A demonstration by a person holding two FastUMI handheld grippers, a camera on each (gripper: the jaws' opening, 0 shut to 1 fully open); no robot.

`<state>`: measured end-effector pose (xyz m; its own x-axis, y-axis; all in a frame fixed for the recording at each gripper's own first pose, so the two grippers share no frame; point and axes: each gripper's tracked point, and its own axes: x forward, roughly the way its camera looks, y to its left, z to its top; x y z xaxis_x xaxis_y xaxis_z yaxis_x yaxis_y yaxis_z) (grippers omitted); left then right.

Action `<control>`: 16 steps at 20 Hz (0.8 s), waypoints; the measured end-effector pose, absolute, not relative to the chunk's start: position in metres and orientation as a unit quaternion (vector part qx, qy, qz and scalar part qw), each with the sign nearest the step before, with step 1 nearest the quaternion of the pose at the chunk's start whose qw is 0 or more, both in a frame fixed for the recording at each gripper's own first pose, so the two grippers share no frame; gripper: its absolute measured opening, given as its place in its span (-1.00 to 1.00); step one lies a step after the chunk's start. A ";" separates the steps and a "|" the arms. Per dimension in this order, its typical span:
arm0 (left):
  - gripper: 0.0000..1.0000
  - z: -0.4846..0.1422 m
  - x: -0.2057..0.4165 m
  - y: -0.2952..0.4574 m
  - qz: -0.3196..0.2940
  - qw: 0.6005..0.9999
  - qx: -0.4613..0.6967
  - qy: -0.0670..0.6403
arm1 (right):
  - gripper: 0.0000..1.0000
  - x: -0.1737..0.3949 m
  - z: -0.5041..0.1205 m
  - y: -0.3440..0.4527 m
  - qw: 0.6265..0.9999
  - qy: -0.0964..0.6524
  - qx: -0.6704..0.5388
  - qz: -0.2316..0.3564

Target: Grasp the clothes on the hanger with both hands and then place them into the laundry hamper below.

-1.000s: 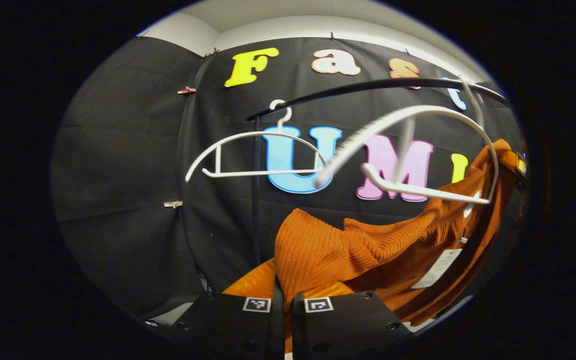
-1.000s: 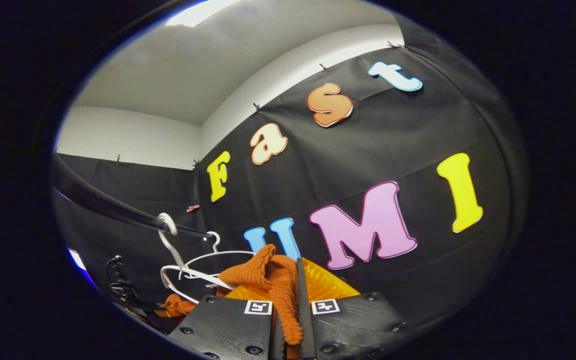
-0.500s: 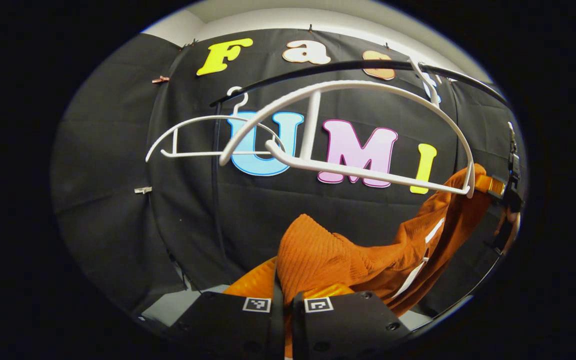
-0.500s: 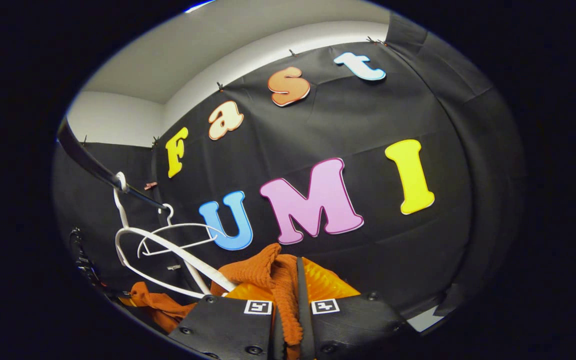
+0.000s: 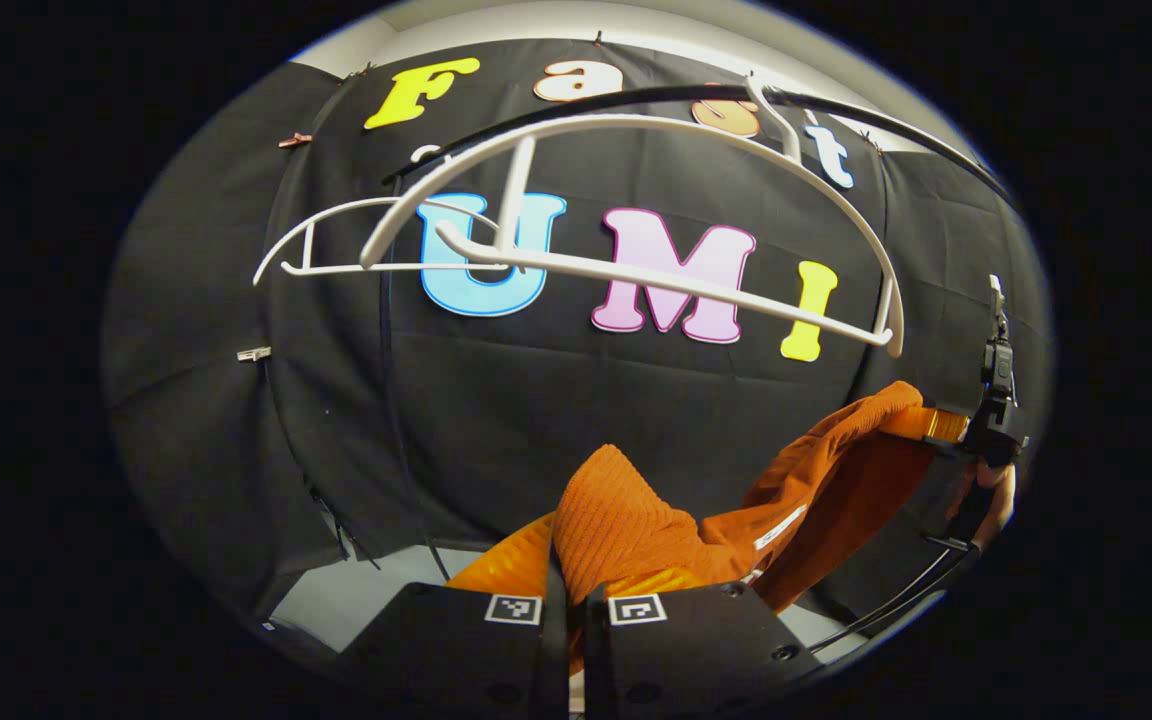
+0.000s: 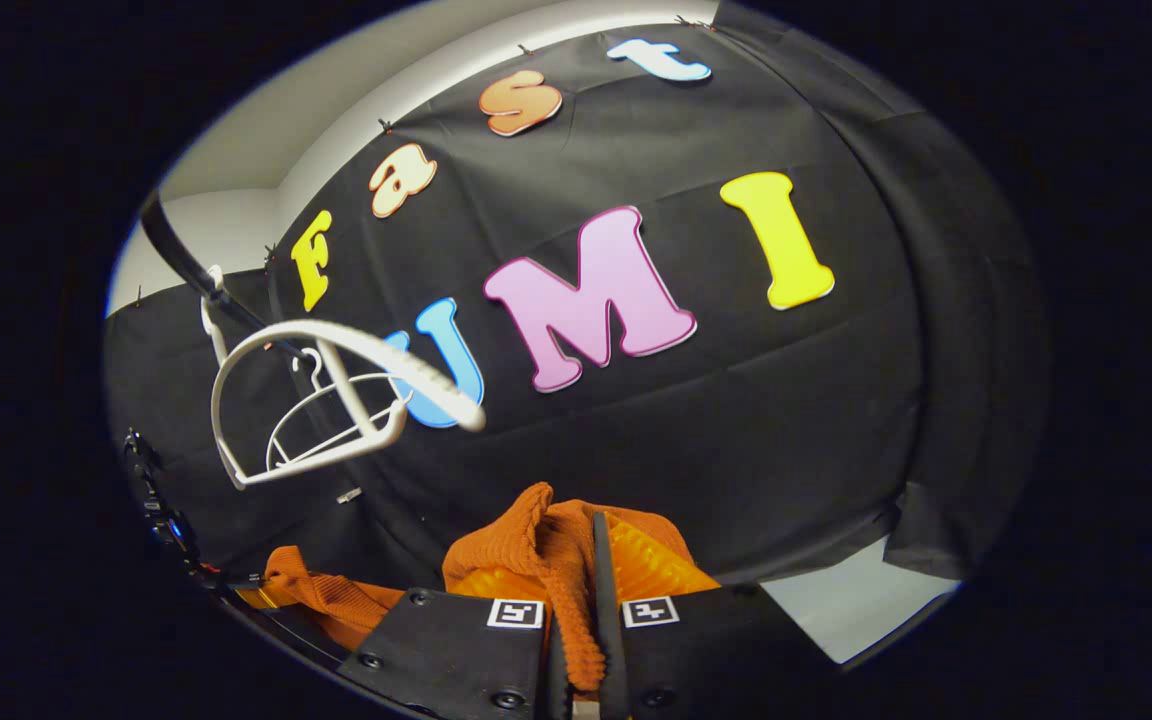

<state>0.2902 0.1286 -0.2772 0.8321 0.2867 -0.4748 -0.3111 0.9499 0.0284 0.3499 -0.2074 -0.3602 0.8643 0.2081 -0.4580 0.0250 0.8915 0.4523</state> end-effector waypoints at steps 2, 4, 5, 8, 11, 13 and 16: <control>-0.80 -0.283 0.291 0.120 0.148 0.956 -0.028 0.252 | -0.72 0.333 -0.363 -0.172 0.925 0.281 0.239 0.090; -0.80 -0.290 0.290 0.115 0.143 0.954 -0.028 0.261 | -0.72 0.315 -0.370 -0.137 0.911 0.308 0.241 0.130; -0.80 -0.293 0.290 0.112 0.141 0.953 -0.030 0.265 | -0.72 0.307 -0.374 -0.122 0.905 0.321 0.238 0.146; -0.80 -0.302 0.287 0.097 0.131 0.950 -0.037 0.280 | -0.72 0.289 -0.387 -0.089 0.887 0.354 0.233 0.180; -0.80 -0.316 0.284 0.093 0.126 0.945 -0.032 0.300 | -0.72 0.272 -0.394 -0.056 0.865 0.382 0.249 0.207; -0.80 -0.324 0.283 0.089 0.120 0.942 -0.032 0.312 | -0.71 0.264 -0.402 -0.039 0.854 0.402 0.245 0.221; -0.80 -0.337 0.281 0.086 0.116 0.935 -0.032 0.335 | -0.71 0.258 -0.416 -0.027 0.844 0.430 0.227 0.227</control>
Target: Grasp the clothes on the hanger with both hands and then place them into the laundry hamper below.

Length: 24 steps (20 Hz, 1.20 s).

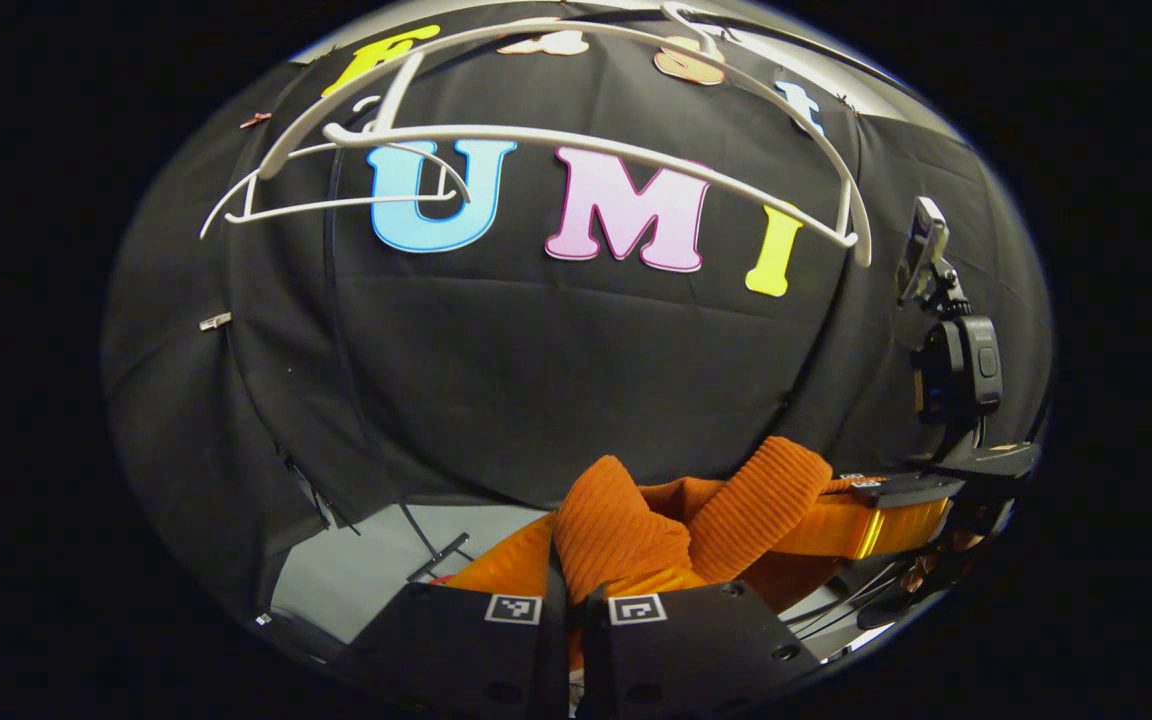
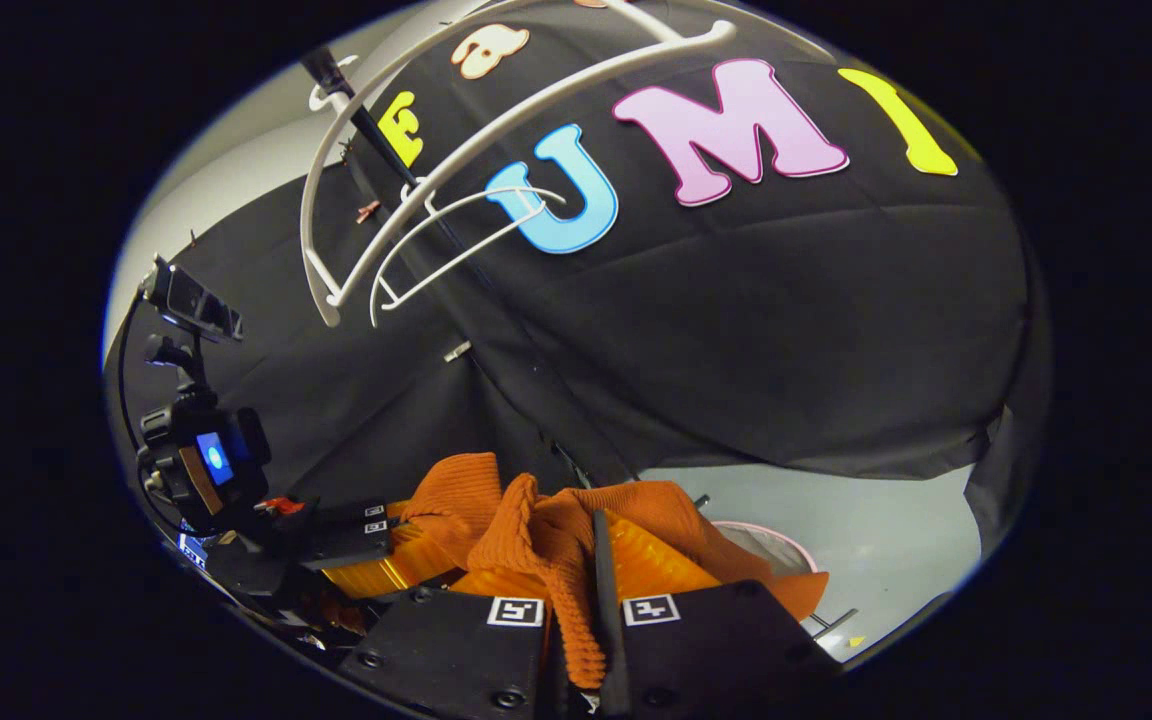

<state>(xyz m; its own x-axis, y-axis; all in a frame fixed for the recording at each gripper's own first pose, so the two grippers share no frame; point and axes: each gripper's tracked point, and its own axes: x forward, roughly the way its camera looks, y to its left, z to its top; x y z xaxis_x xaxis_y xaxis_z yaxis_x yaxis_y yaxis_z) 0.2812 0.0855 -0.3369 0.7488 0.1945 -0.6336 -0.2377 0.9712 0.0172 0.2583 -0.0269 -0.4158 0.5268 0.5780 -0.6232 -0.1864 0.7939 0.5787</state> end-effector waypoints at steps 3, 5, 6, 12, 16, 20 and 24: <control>-0.80 -0.354 0.275 0.085 0.118 0.924 -0.039 0.362 | -0.70 0.246 -0.431 -0.024 0.836 0.458 0.206 0.221; -0.80 -0.368 0.271 0.083 0.120 0.913 -0.055 0.385 | -0.71 0.239 -0.442 -0.025 0.829 0.477 0.194 0.217; -0.80 -0.374 0.270 0.082 0.122 0.908 -0.063 0.397 | -0.71 0.236 -0.447 -0.024 0.826 0.485 0.189 0.216; -0.80 -0.413 0.261 0.082 0.114 0.871 -0.075 0.471 | -0.71 0.210 -0.481 -0.018 0.796 0.543 0.175 0.202; -0.80 -0.409 0.261 0.086 0.111 0.869 -0.075 0.477 | -0.71 0.215 -0.481 -0.018 0.792 0.552 0.185 0.186; -0.80 -0.380 0.271 0.095 0.119 0.885 -0.067 0.446 | -0.72 0.232 -0.463 -0.020 0.808 0.515 0.192 0.212; -0.80 -0.347 0.280 0.110 0.129 0.900 -0.059 0.411 | -0.81 0.259 -0.437 0.008 0.816 0.483 0.223 0.227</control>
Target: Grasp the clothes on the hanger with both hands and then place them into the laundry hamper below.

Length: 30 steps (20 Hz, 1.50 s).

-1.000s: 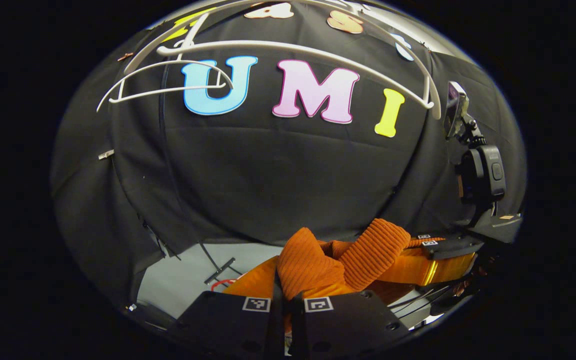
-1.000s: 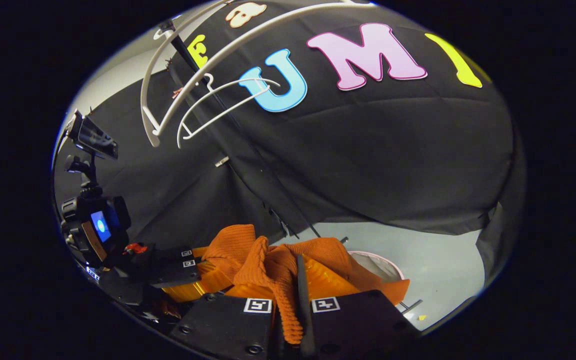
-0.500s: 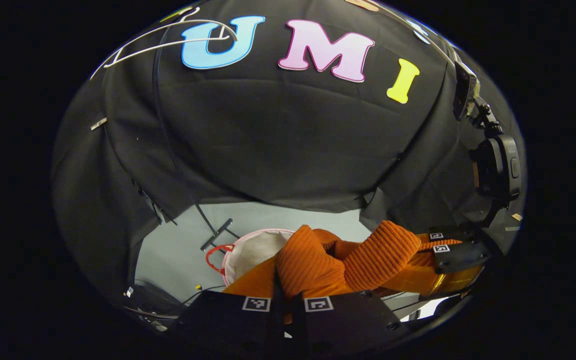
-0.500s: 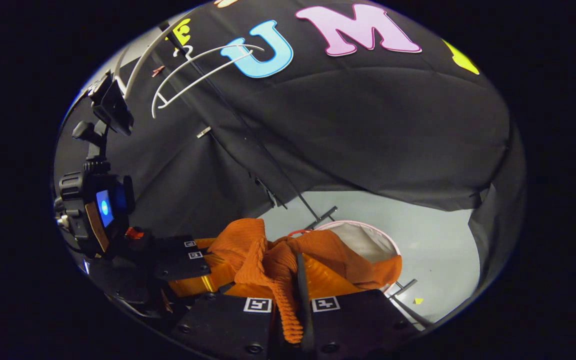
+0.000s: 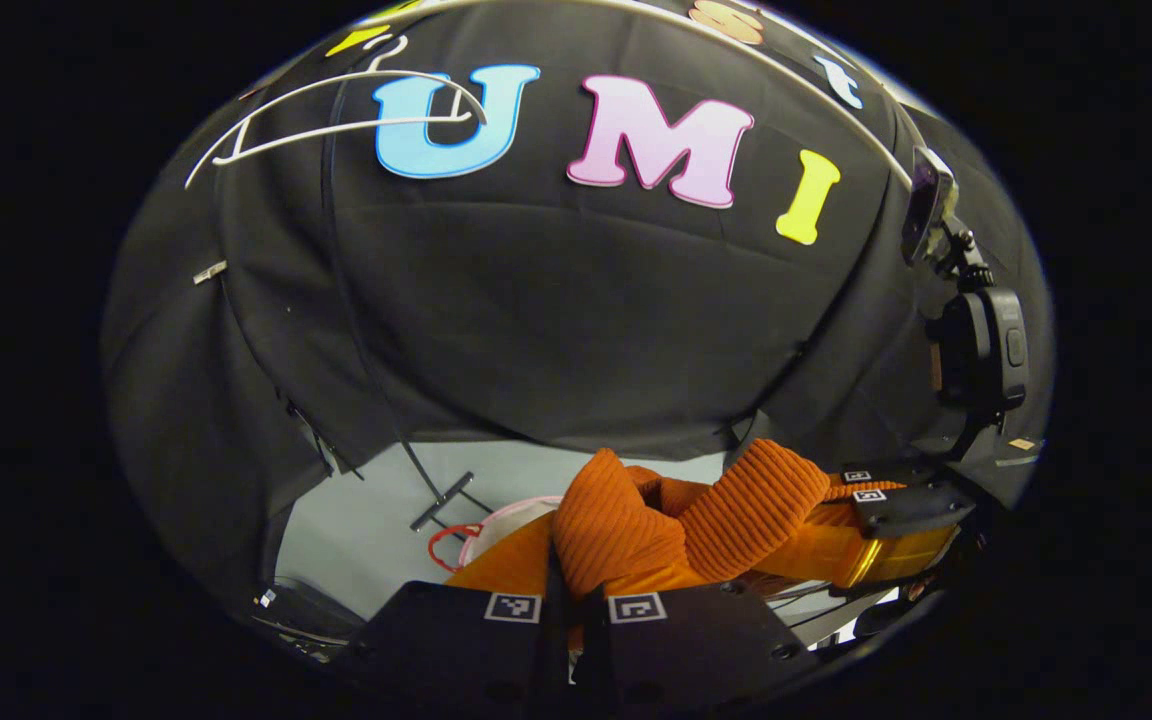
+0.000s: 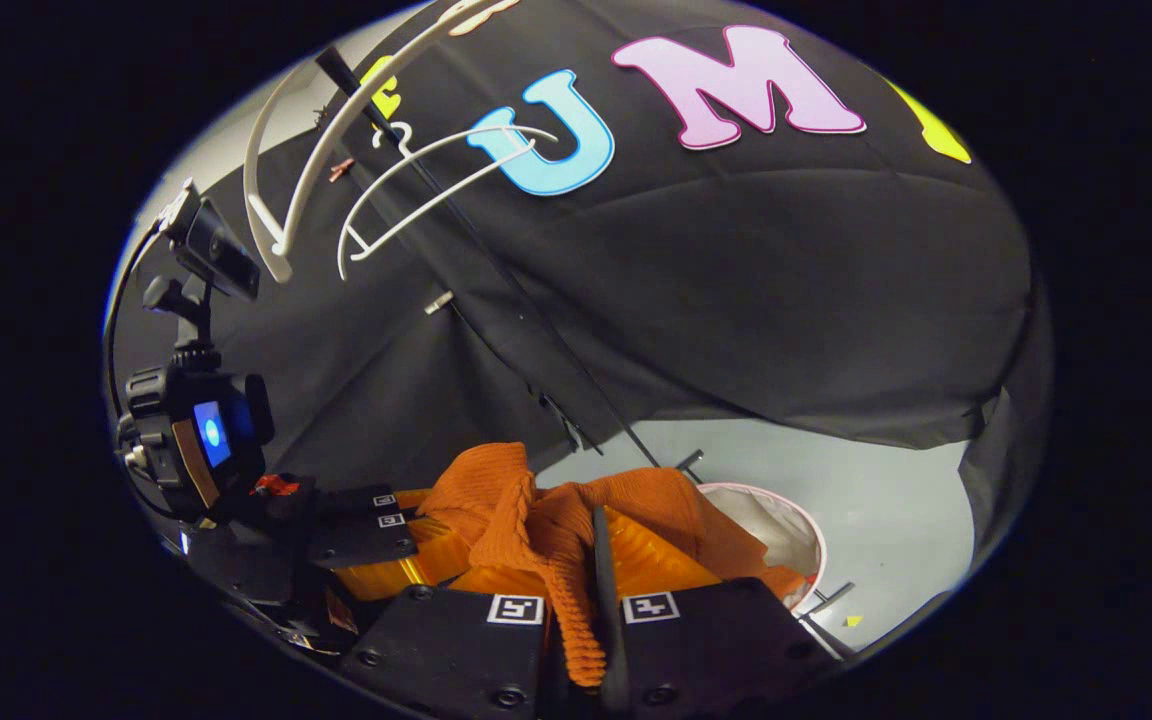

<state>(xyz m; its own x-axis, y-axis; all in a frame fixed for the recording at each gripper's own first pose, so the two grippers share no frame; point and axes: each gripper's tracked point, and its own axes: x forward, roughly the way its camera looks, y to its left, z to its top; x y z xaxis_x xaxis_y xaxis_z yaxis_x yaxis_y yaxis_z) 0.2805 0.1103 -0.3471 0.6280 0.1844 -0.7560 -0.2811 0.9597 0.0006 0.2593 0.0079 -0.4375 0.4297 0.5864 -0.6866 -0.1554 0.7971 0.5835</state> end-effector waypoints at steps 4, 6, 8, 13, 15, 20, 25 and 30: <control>-0.80 -0.350 0.278 0.108 0.133 0.899 -0.062 0.412 | -0.71 0.254 -0.444 0.000 0.816 0.486 0.220 0.221; -0.80 -0.357 0.278 0.102 0.129 0.896 -0.069 0.418 | -0.71 0.248 -0.452 -0.004 0.813 0.496 0.214 0.216; -0.80 -0.366 0.278 0.097 0.127 0.893 -0.070 0.426 | -0.71 0.242 -0.461 -0.010 0.808 0.508 0.216 0.206; -0.79 -0.373 0.281 0.094 0.126 0.891 -0.086 0.427 | -0.72 0.244 -0.462 -0.018 0.810 0.512 0.211 0.196; -0.78 -0.375 0.283 0.091 0.123 0.891 -0.089 0.428 | -0.71 0.244 -0.463 -0.020 0.811 0.513 0.203 0.196; -0.12 -0.392 0.265 0.099 0.129 0.874 -0.069 0.463 | -0.61 0.231 -0.481 -0.042 0.806 0.542 0.155 0.181; 0.92 -0.391 0.254 0.112 0.140 0.873 -0.067 0.463 | 0.73 0.243 -0.475 -0.047 0.808 0.530 0.206 0.153; 0.92 -0.379 0.251 0.113 0.143 0.880 -0.075 0.447 | 0.93 0.234 -0.475 -0.054 0.812 0.531 0.196 0.145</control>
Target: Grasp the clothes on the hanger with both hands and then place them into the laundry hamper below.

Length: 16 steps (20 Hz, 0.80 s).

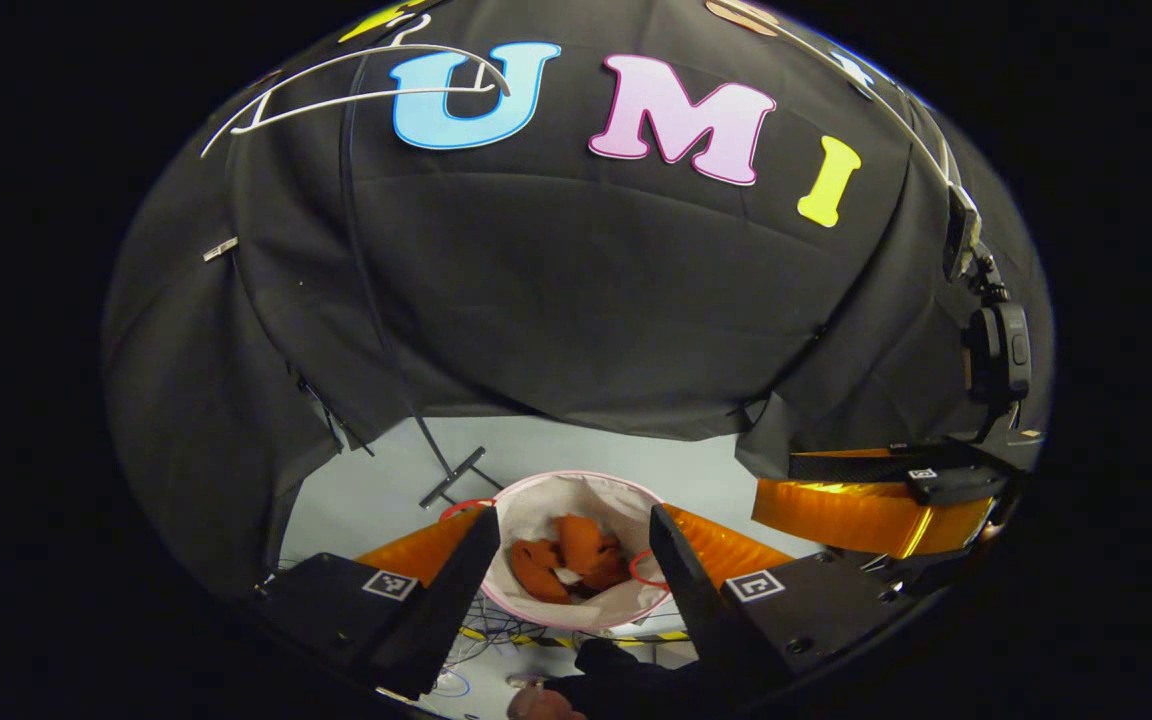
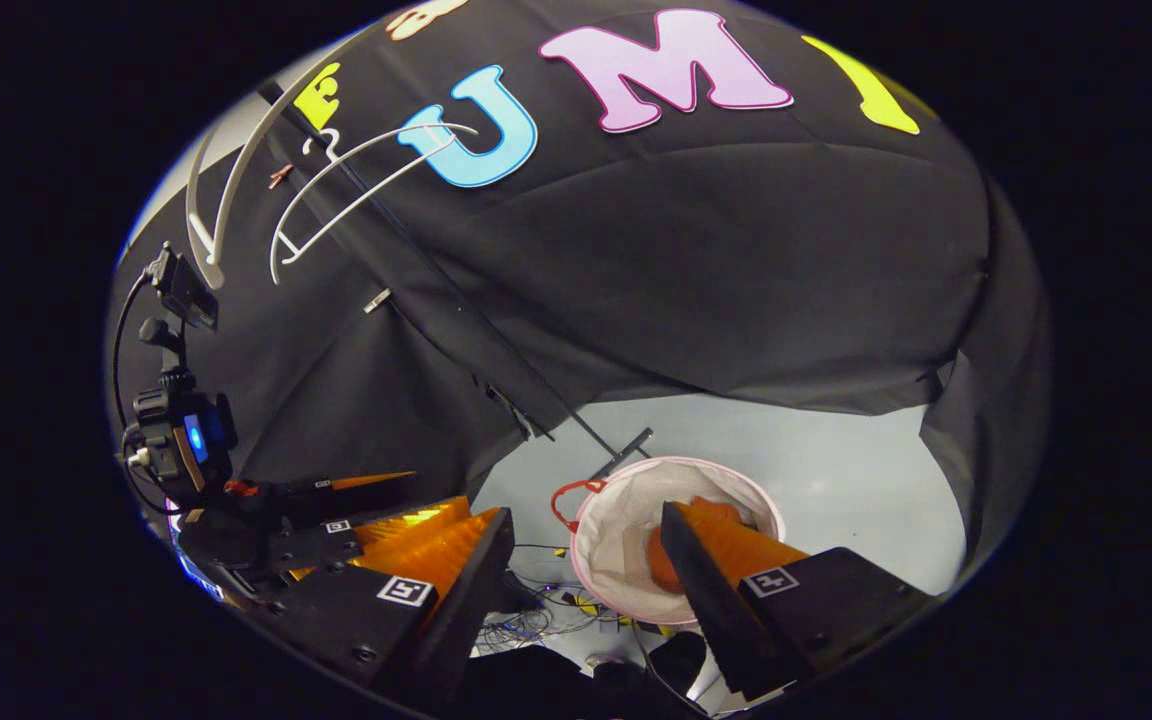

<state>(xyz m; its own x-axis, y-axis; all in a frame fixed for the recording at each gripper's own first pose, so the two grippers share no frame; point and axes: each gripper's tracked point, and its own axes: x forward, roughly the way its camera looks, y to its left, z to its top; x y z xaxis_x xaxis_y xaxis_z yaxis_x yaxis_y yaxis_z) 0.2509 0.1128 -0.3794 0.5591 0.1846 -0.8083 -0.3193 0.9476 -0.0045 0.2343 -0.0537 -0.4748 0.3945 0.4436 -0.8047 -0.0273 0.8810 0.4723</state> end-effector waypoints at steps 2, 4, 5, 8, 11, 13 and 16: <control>0.91 -0.375 0.245 0.114 0.141 0.882 -0.073 0.443 | 0.96 0.233 -0.470 -0.056 0.817 0.525 0.193 0.140; 0.92 -0.369 0.238 0.115 0.138 0.886 -0.072 0.437 | 0.96 0.230 -0.463 -0.056 0.822 0.518 0.195 0.132; 0.92 -0.365 0.232 0.113 0.136 0.889 -0.071 0.432 | 0.97 0.227 -0.456 -0.057 0.826 0.513 0.196 0.127; 0.92 -0.345 0.217 0.113 0.127 0.902 -0.068 0.407 | 0.97 0.213 -0.435 -0.057 0.840 0.494 0.196 0.112; 0.92 -0.320 0.195 0.112 0.115 0.917 -0.065 0.375 | 0.97 0.192 -0.407 -0.044 0.854 0.472 0.193 0.104; 0.92 -0.302 0.176 0.108 0.104 0.925 -0.063 0.360 | 0.97 0.171 -0.390 -0.030 0.863 0.458 0.188 0.100; 0.91 -0.276 0.138 0.109 0.086 0.934 -0.051 0.342 | 0.97 0.137 -0.360 -0.004 0.874 0.438 0.189 0.092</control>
<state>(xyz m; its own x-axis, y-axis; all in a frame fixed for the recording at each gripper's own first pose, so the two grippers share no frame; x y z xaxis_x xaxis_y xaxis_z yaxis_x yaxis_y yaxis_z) 0.1375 0.1094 -0.2758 0.7507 0.1260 -0.6485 -0.1954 0.9801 -0.0358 0.1372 -0.0035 -0.3603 0.5998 0.3272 -0.7302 0.0042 0.9113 0.4117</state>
